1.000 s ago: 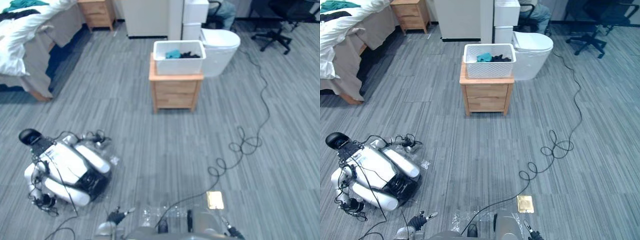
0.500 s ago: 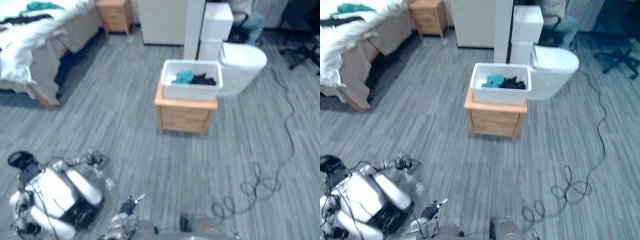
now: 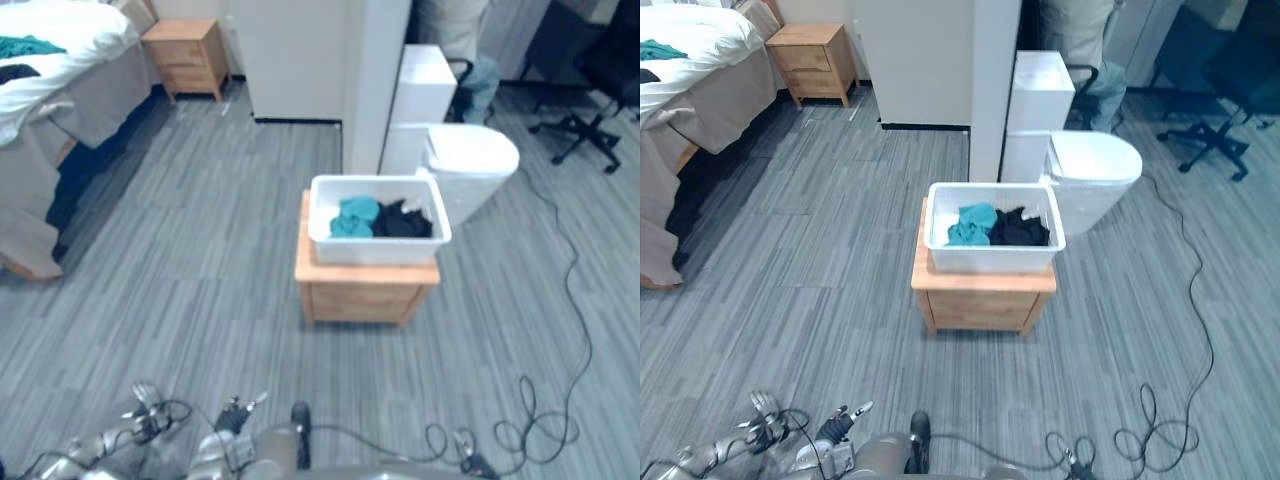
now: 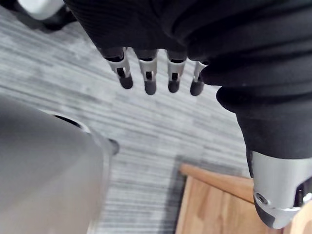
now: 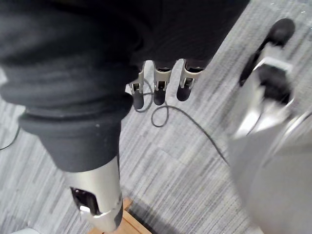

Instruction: Pick up the laundry basket with both hands and put the clothes into the washing machine.

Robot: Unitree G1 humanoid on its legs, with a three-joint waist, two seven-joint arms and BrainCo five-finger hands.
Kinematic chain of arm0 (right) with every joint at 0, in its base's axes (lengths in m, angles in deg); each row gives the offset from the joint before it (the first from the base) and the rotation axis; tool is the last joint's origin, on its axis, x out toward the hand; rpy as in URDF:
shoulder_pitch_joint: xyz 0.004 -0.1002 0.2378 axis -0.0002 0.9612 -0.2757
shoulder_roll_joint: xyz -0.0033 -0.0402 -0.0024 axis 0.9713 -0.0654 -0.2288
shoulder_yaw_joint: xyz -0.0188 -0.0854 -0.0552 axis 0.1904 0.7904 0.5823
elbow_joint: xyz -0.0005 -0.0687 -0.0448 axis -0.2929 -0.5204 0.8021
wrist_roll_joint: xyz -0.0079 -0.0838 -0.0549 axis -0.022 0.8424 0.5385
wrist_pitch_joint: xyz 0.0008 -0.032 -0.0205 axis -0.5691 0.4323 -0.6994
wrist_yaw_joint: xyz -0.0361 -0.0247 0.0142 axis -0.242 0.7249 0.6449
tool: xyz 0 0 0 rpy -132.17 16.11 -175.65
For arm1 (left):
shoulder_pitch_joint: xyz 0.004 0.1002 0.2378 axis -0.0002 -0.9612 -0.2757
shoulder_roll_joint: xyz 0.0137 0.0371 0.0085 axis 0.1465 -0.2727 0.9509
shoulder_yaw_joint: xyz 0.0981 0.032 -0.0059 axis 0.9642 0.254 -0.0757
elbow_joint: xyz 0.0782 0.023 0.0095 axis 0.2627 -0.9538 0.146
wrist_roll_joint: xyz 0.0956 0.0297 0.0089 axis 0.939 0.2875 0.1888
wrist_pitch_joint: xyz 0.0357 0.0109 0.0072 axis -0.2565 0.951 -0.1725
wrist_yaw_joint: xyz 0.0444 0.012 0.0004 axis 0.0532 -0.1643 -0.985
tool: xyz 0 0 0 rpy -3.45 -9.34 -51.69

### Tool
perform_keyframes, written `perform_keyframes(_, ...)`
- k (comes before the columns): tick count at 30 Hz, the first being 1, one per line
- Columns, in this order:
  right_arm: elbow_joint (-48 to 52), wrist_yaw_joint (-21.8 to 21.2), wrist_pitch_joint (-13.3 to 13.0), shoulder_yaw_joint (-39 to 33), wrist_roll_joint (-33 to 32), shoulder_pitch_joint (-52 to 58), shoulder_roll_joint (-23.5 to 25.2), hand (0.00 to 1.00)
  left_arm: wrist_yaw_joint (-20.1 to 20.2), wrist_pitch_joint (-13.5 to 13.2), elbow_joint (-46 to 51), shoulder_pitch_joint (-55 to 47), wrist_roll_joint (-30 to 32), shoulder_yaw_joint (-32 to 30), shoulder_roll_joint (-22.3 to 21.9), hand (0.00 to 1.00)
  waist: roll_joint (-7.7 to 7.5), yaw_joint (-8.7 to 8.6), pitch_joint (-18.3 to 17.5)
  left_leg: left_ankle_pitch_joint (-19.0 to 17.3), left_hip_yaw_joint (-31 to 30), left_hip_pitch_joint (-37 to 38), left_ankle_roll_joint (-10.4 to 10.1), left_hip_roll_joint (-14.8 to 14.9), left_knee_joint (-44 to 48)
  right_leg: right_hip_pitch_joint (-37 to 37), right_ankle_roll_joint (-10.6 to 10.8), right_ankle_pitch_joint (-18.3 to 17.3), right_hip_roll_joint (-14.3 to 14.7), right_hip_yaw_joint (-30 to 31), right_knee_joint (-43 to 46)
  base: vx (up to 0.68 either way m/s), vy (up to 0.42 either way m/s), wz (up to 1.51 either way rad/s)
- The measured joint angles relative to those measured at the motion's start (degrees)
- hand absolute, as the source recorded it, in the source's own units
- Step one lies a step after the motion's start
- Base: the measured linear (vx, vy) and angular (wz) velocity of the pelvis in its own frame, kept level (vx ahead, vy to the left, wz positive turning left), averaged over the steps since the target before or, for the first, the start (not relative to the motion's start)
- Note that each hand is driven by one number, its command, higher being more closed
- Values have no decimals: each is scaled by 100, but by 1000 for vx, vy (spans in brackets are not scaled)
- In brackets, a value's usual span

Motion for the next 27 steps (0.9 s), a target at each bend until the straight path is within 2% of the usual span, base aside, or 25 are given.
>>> perform_keyframes(1, -25, -14, 27, 1, 0, 49, -12, 0, 1, -1, -34, 6, -1, 71, -20, 0, 3, -6, 7, -48, -8, 241, 35, -17, -76, -199, -90, -56, -39, -106, 324, 579, 146, 8)
perform_keyframes(2, -51, -66, 56, 1, -2, 66, -47, 0, 5, 8, -70, 35, -4, 143, -82, 0, 145, -16, 58, -96, -16, 672, 48, -15, -286, -523, -315, -210, -166, -364, 543, 518, 123, -2)
perform_keyframes(3, -95, -127, 57, -8, -4, 47, -105, 0, 6, -1, -81, 98, -30, 168, -109, 0, 258, -46, 54, -96, -36, 1027, 48, 5, -500, -875, -531, -409, -285, -582, 296, 503, 107, 1)
perform_keyframes(4, -111, -133, 58, -20, -4, 18, -130, 0, 15, -3, -93, 142, -39, 173, -133, 0, 277, -50, 65, -96, -64, 1207, 48, 25, -623, -956, -539, -510, -304, -643, 44, 470, 57, 15)
perform_keyframes(5, -135, -134, 58, -218, -6, -28, -138, 0, 10, -22, -93, 190, -102, 164, -218, 0, 420, -121, 124, -97, -65, 1533, 45, 55, -864, -1136, -588, -614, -312, -641, -960, 458, 0, 20)
perform_keyframes(6, -133, -138, 59, -271, -6, -31, -144, 0, 10, -26, -93, 220, -118, 162, -237, 0, 407, -133, 98, -135, -62, 1636, -13, 90, -935, -1150, -585, -614, -308, -639, -1514, 446, -35, 24)
perform_keyframes(7, -138, -150, 66, -402, -6, -27, -140, 0, 8, -33, -91, 225, -151, 162, -227, 0, 500, -133, 106, -223, -55, 1752, -125, 155, -1029, -1150, -627, -559, -271, -612, -2436, 452, -103, 23)
perform_keyframes(8, -167, -170, 82, -634, -5, -50, -128, 0, 8, -46, -86, 251, -154, 162, -215, 0, 511, -133, 86, -362, -63, 1888, -189, 255, -1138, -1066, -719, -221, -244, -585, -3815, 443, -170, 22)
perform_keyframes(9, -261, -205, 106, -884, 2, -52, -122, 0, 1, -64, -91, 219, -155, 123, -167, 0, 466, -119, 68, -544, -71, 2022, -321, 295, -1199, -926, -711, 456, -253, -466, -5069, 433, -201, 19)
perform_keyframes(10, -339, -210, 114, -992, 3, -51, -140, 0, 3, -67, -112, 171, -154, 72, -155, 0, 460, -129, 64, -621, -108, 2107, -376, 327, -1211, -856, -650, 965, -254, -452, -5247, 430, -262, 2)
perform_keyframes(11, -423, -210, 141, -1311, 15, -72, -241, 0, 0, -64, -161, 68, -153, -87, -234, 0, 674, -126, 75, -687, -174, 2258, -486, 567, -1199, -698, -718, 1126, -7, -509, -5250, 417, -280, -14)
perform_keyframes(12, -457, -215, 140, -1637, 55, -84, -251, 0, 12, -62, -170, -36, -151, -288, -370, 0, 752, -115, 53, -637, -178, 2320, -569, 716, -1112, -682, -860, 900, 131, -564, -5077, 485, -361, -18)
perform_keyframes(13, -457, -223, 141, -1798, 59, -94, -284, 0, 14, -56, -185, -59, -151, -368, -414, 0, 749, -125, 54, -599, -206, 2346, -626, 757, -1035, -682, -910, 765, 159, -587, -4910, 424, -362, -8)
perform_keyframes(14, -476, -233, 166, -1982, 61, -69, -302, 0, 14, -54, -198, -112, -151, -413, -473, 0, 743, -121, 38, -545, -215, 2382, -710, 840, -872, -664, -1013, 483, 222, -638, -4606, 368, -364, 15)
perform_keyframes(15, -476, -231, 173, -1979, 65, -45, -319, 0, 28, -64, -196, -125, -155, -416, -497, 0, 703, -147, -11, -545, -308, 2272, -710, 930, -525, -653, -1096, 193, 255, -750, -4331, 263, -281, 25)
perform_keyframes(17, -476, -232, 183, -1974, 67, -39, -329, 0, 28, -70, -165, -111, -158, -436, -496, 0, 633, -168, -46, -545, -483, 2017, -710, 964, -25, -619, -1167, 45, 236, -854, -4247, 171, -212, 35)
perform_keyframes(18, -468, -227, 181, -1973, 66, -43, -349, 0, 29, -75, -154, -112, -167, -474, -501, 0, 620, -161, -45, -545, -591, 1785, -710, 1011, 464, -530, -1200, -42, 236, -957, -4247, 181, -247, 51)
perform_keyframes(19, -427, -220, 179, -1869, 58, -25, -396, 0, 28, -80, -117, -118, -202, -608, -516, 0, 627, -153, -58, -504, -709, 1344, -735, 1100, 1364, -428, -1256, -169, 257, -1115, -4219, 197, -271, 54)
perform_keyframes(20, -367, -220, 173, -1604, 53, -21, -468, 0, 26, -80, -47, -122, -212, -660, -497, 0, 634, -128, -48, -268, -694, 889, -752, 1212, 2255, -355, -1331, -286, 282, -1208, -4124, 141, -206, 43)
perform_keyframes(22, -268, -213, 147, -1146, 51, -23, -576, 0, 24, -79, -37, -125, -213, -676, -432, 0, 566, -57, 1, 116, -610, 410, -681, 1330, 3289, -166, -1459, -469, 251, -1270, -4034, 125, -157, 23)
perform_keyframes(23, -186, -208, 133, -993, 49, -46, -624, 0, 20, -81, -37, -128, -222, -652, -417, 0, 564, -17, 1, -216, -495, 300, -607, 1332, 3360, -11, -1460, -510, 167, -1316, -4040, 116, -114, 16)
perform_keyframes(24, -117, -203, 121, -858, 44, -39, -631, 0, 16, -82, -33, -118, -240, -623, -433, 0, 566, 11, 5, -338, -350, 286, -588, 1333, 3241, 84, -1447, -528, 134, -1337, -4069, 100, -72, 18)
perform_keyframes(25, -62, -198, 75, -766, 44, -49, -626, 0, 11, -99, -19, -120, -328, -559, -440, 0, 577, 17, 8, -534, -156, 286, -651, 1281, 2654, 226, -1423, -546, 83, -1413, -4167, 64, -21, 23)
perform_keyframes(26, -27, -195, 52, -764, -14, -66, -621, 0, 5, -137, -21, -135, -392, -499, -449, 0, 601, 17, -49, -476, -264, 447, -716, 1090, 1352, 243, -1369, -594, 57, -1473, -4212, 59, 1, 29)
perform_keyframes(27, 48, -201, 39, -755, -46, -74, -621, 0, 4, -153, -25, -123, -453, -503, -506, 0, 688, 24, -65, -161, -404, 450, -723, 1048, 573, 183, -1337, -659, 129, -1520, -4202, 37, 45, 19)
